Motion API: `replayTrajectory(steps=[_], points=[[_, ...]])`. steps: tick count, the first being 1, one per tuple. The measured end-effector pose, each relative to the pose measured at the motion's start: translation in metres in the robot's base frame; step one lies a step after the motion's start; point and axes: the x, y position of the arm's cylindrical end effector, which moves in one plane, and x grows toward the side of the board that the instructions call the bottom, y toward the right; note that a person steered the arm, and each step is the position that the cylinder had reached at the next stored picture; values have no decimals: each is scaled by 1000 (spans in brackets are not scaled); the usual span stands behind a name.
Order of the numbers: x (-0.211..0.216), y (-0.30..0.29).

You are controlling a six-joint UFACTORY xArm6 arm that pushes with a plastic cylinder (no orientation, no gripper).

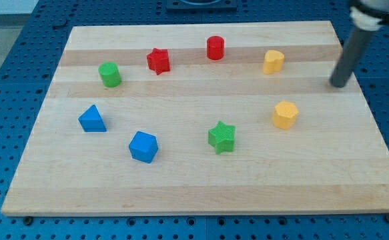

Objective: Slide yellow hexagon to the bottom right

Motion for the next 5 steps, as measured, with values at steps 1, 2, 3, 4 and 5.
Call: replayTrajectory(steps=[1,2,3,4,5], points=[[6,-73],[24,-100],[56,-100],[84,-96],[107,-76]])
